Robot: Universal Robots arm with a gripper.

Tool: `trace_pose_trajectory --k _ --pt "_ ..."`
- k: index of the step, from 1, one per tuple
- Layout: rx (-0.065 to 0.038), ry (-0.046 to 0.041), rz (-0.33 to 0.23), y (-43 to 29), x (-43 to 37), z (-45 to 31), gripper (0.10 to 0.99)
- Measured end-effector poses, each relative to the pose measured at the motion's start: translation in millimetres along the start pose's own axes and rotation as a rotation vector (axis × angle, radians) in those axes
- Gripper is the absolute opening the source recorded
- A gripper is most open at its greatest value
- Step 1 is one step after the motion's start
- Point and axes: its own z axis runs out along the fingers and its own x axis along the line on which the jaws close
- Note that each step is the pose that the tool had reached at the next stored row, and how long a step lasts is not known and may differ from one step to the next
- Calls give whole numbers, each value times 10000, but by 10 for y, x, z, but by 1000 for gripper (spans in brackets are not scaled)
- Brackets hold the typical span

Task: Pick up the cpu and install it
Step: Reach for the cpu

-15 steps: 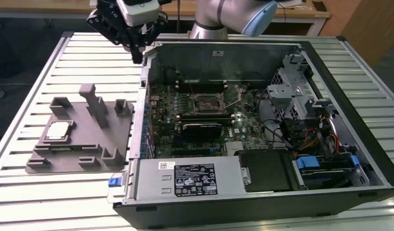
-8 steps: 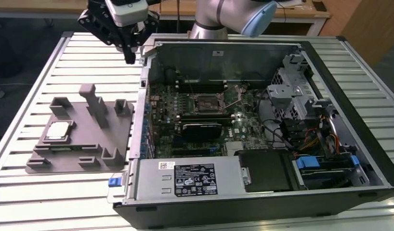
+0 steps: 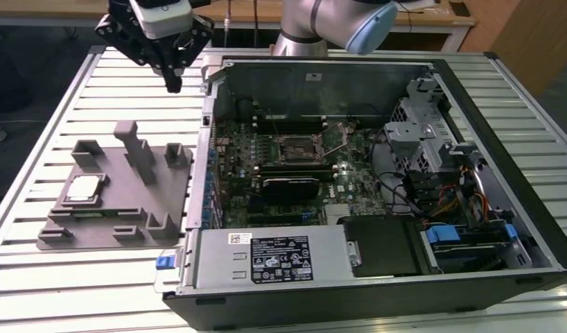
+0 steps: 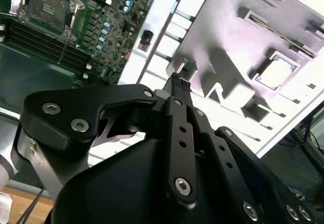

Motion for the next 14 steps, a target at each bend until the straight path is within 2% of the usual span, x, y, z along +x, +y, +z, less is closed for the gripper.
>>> trace_pose_trajectory --k 14 --pt "0 0 1 -23 293 8 106"
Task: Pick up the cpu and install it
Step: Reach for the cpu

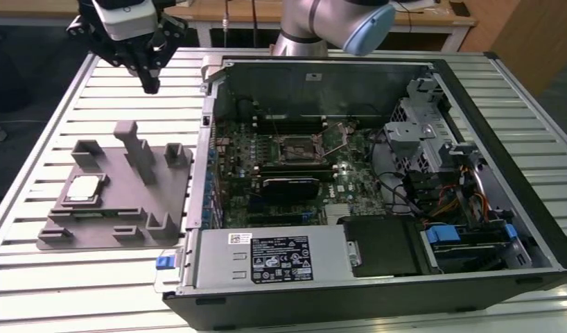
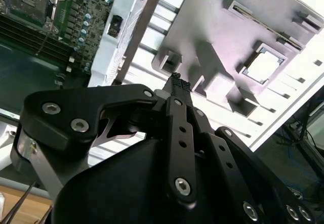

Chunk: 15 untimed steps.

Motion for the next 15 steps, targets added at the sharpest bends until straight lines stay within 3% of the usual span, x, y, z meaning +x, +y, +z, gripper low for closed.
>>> trace_pose_trajectory --k 15 --pt "0 0 0 -23 284 26 106"
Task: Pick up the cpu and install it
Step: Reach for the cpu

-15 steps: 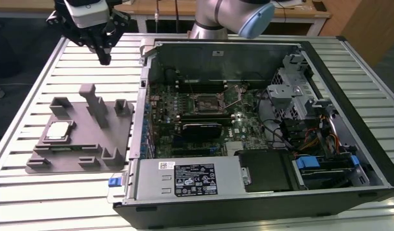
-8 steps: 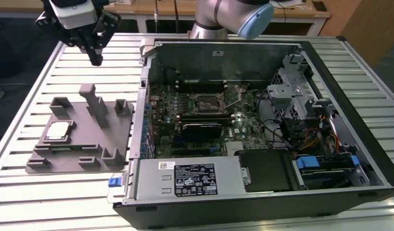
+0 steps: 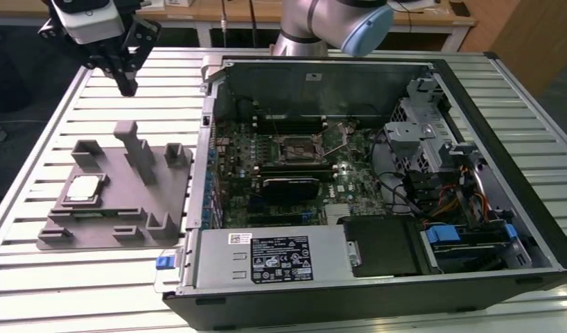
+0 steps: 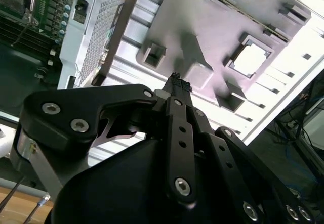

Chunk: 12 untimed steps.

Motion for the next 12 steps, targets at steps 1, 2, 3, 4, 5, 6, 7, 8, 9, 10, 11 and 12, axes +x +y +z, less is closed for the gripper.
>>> trace_pose_trajectory --k 1,2,3,4,5,6,7,8,9,10,11,12 --pt "0 0 0 -1 16 2 106" --pt "1 1 1 -2 32 4 106" --pt "1 1 0 -4 49 6 106" --pt "1 1 0 -5 65 8 106" --pt "0 0 0 -7 81 10 106" --pt "0 0 -1 -8 98 12 106" --pt "0 0 0 -9 114 15 106" --pt "0 0 -1 -11 131 17 106" --pt "0 0 0 -12 147 19 106" --pt "1 0 0 -13 161 21 106" --pt "1 0 0 -14 176 24 106" --pt "0 0 0 -16 192 27 106"
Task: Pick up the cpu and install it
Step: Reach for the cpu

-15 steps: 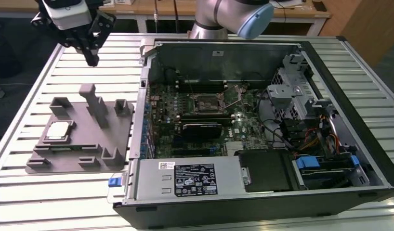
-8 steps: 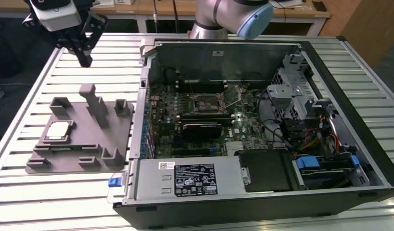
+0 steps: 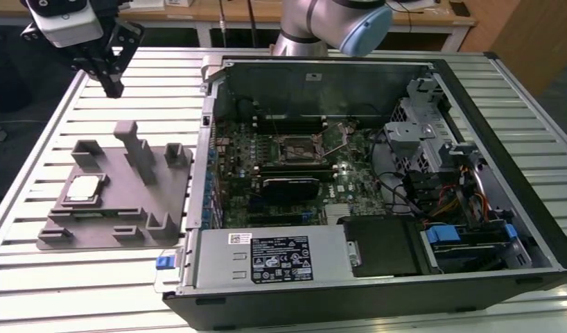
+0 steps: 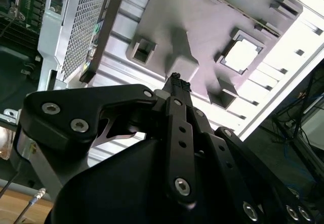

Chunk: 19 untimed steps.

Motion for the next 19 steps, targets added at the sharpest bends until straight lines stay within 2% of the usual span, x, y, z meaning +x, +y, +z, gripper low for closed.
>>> trace_pose_trajectory --k 19 --pt "28 -2 0 -26 263 134 106"
